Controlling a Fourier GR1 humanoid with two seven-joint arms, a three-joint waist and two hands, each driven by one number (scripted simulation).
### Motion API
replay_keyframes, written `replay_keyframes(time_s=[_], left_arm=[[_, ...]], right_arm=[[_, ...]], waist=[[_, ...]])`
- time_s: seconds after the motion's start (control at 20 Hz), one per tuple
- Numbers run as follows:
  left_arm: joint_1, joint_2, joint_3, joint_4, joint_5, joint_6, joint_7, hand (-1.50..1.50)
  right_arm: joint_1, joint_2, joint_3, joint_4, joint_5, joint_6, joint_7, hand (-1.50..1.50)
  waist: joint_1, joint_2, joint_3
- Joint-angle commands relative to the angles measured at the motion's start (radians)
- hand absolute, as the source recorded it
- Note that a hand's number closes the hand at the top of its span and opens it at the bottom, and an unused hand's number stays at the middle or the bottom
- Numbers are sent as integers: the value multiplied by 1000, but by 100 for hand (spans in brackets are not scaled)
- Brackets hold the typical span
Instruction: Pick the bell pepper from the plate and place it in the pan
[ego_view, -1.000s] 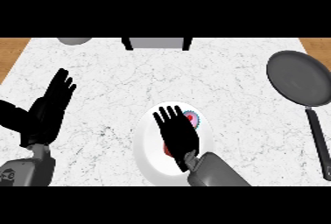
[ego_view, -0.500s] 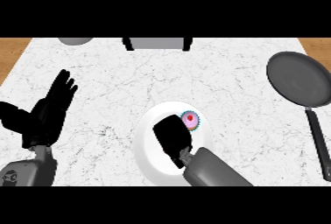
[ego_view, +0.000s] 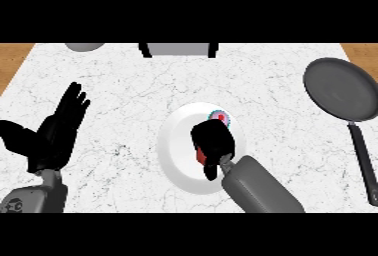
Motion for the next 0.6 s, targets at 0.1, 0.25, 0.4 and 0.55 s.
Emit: replay_keyframes(time_s=[0.1, 0.25, 0.4, 0.55], left_arm=[[-12, 10, 5, 7, -4, -8, -11, 0], [-28, 16, 30, 26, 26, -23, -4, 0], [-6, 3, 15, 11, 24, -24, 0, 0], [-46, 9, 14, 22, -2, 3, 27, 0]], right_arm=[[-39, -68, -314, 135, -106, -30, 155, 150], [-148, -100, -361, 150, -61, -84, 186, 150], [-152, -216, -335, 87, 40, -166, 162, 150], [-224, -202, -291, -28, 121, -133, 281, 150]], waist=[[-3, 11, 1], [6, 5, 1], [-1, 1, 1], [-10, -5, 0]])
